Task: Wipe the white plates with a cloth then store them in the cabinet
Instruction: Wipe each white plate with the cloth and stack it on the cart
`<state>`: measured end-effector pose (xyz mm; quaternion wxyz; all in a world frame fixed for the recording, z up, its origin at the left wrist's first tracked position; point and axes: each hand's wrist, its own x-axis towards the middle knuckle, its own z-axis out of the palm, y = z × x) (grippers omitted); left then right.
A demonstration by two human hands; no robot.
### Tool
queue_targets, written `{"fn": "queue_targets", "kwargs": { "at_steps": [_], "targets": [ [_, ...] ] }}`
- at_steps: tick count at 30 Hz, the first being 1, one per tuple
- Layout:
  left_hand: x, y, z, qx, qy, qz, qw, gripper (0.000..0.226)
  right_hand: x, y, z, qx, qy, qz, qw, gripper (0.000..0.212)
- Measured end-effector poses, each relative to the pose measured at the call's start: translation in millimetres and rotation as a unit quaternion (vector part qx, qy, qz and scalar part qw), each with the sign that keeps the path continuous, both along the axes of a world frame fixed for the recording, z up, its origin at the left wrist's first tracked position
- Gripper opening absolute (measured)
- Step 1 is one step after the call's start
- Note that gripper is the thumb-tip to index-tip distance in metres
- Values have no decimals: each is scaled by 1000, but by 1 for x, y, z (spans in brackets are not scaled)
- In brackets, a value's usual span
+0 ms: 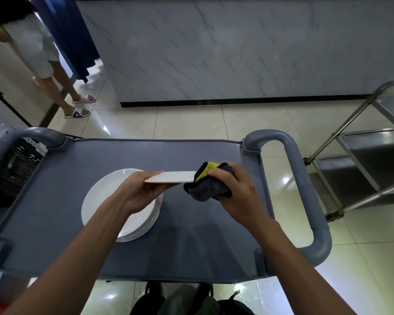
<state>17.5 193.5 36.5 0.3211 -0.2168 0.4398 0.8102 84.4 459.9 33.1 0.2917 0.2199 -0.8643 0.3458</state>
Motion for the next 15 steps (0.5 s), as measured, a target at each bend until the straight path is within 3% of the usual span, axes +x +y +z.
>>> {"fn": "queue_targets", "kwargs": {
  "at_steps": [3,7,15],
  "targets": [
    [-2,1,-3,-88,12,42,995,21,6,3,-8,38,-55,26,997,54],
    [-1,0,-2,-95,26,40,994,25,14,7,-18,62,-117,28,991,46],
    [9,8,5,-75,99,73,990,38,14,8,-18,18,-245,40,968,68]
  ]
}}
